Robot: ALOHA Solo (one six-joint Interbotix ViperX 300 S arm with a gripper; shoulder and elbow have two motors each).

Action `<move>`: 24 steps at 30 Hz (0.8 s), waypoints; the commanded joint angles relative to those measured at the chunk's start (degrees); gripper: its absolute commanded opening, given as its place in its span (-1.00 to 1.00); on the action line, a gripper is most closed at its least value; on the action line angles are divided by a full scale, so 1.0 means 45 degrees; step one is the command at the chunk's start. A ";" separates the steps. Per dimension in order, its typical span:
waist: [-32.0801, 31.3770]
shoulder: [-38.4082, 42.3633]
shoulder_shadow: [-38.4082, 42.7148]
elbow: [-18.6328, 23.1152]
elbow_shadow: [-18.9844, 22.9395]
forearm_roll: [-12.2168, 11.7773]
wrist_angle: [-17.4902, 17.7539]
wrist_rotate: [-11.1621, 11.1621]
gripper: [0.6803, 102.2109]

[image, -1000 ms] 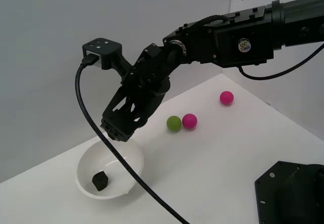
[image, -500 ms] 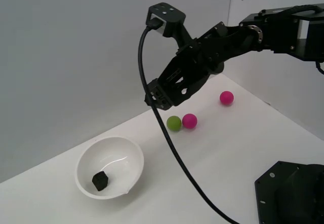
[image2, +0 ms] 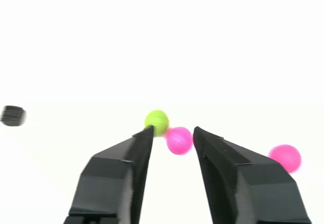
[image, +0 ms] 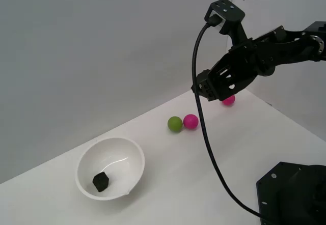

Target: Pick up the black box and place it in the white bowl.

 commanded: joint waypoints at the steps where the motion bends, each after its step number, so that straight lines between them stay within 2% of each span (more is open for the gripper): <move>1: 0.0312 0.0508 0.0566 0.0156 0.0137 0.0059 0.0273 0.0117 -0.32; 2: 0.0508 0.0645 0.0703 0.0234 0.0215 0.0098 0.0391 0.0117 -0.42; 4: 0.0742 0.0918 0.0996 0.0391 0.0352 0.0137 0.0586 0.0117 -0.88; 5: 0.0840 0.1094 0.1152 0.0469 0.0449 0.0195 0.0605 0.0117 -0.97; 11: 0.1738 0.2148 0.2227 0.0879 0.0859 0.0645 0.0723 0.0117 -0.96; 18: 0.2344 0.3262 0.3340 0.1953 0.1875 0.0723 0.0762 0.0117 -0.96; 24: 0.2617 0.3477 0.3535 0.2051 0.1973 0.1035 0.0527 0.0117 -0.96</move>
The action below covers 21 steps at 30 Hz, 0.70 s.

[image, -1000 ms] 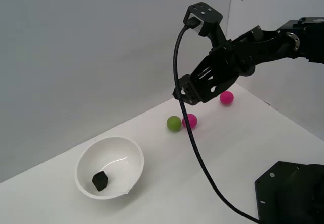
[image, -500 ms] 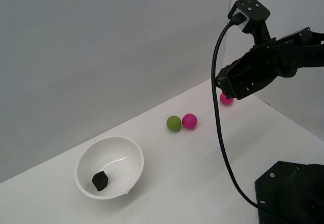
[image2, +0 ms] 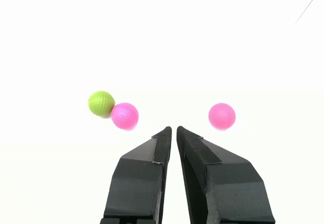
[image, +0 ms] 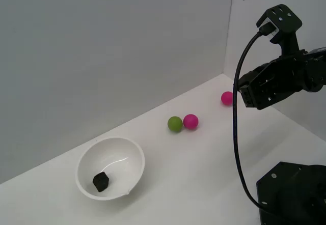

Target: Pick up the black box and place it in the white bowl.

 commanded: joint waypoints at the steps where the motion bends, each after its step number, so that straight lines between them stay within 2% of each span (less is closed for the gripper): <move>1: 0.0293 0.0039 0.0039 0.0059 0.0039 0.0234 -0.0137 0.0117 -0.96; 6: 0.0566 0.0156 0.0195 0.0684 0.0703 0.0391 -0.0332 0.0117 -0.96; 21: 0.0586 -0.0488 -0.0488 0.0723 0.0723 0.0332 -0.0410 0.0117 -0.96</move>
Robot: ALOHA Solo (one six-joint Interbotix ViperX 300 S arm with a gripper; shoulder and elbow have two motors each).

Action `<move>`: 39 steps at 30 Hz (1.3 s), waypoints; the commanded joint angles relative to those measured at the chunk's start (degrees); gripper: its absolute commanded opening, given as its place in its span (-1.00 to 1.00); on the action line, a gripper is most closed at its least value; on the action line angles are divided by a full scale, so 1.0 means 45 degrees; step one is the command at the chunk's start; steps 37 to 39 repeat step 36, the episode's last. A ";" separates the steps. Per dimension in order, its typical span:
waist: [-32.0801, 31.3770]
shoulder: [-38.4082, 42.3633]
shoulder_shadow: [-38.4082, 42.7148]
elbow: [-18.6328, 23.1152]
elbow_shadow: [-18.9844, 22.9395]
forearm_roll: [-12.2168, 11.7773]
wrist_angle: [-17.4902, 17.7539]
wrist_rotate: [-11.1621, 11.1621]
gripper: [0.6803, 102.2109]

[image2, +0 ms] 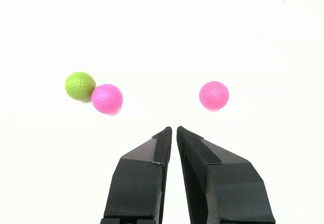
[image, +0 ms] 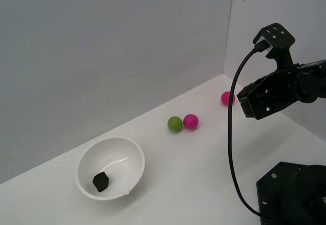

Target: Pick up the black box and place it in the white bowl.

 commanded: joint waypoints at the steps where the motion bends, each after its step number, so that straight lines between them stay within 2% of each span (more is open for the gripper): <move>1: 0.0039 -0.0020 0.0000 -0.0117 -0.0156 0.0098 0.0039 0.0117 -0.96; 19: -0.0020 0.0117 0.0137 -0.0098 -0.0137 0.0117 0.0039 0.0117 -0.96; 32: 0.0000 0.1621 0.1699 -0.0039 -0.0039 0.0098 0.0059 0.0117 -0.96; 39: -0.0020 0.1563 0.1641 -0.0039 -0.0039 0.0098 0.0059 0.0117 -0.96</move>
